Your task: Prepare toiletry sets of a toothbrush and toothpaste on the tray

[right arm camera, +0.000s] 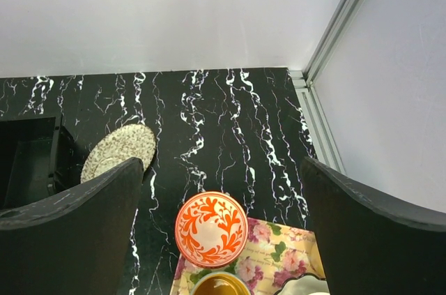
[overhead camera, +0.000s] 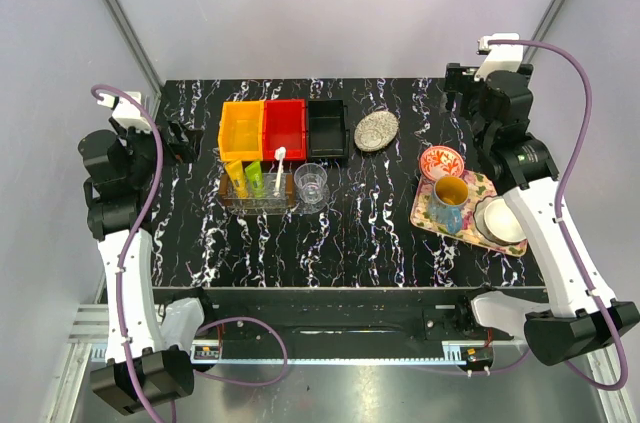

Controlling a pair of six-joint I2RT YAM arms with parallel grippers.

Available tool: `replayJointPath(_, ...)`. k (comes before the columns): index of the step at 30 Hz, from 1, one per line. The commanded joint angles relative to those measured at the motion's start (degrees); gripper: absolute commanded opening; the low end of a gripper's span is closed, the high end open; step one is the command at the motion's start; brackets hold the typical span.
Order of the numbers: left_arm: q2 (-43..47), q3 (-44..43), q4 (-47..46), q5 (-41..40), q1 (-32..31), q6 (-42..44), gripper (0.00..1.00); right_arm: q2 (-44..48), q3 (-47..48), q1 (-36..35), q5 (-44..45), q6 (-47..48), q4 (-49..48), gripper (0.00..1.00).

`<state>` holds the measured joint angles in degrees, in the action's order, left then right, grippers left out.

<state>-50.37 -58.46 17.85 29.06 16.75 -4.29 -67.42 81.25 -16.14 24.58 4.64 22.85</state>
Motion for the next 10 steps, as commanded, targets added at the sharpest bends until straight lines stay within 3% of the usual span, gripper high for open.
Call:
replayJointPath(1,0.18,0.1,-4.31,-0.93,-0.4,0.43,0.99,-0.08,-1.36,-0.21,1.88,0.54,-3.6,1.0)
replayJointPath(10,0.09,0.45,-4.31,-0.49,-0.58,-0.01,0.99,0.18,-3.65,-0.29,2.05,0.37,-4.92,1.0)
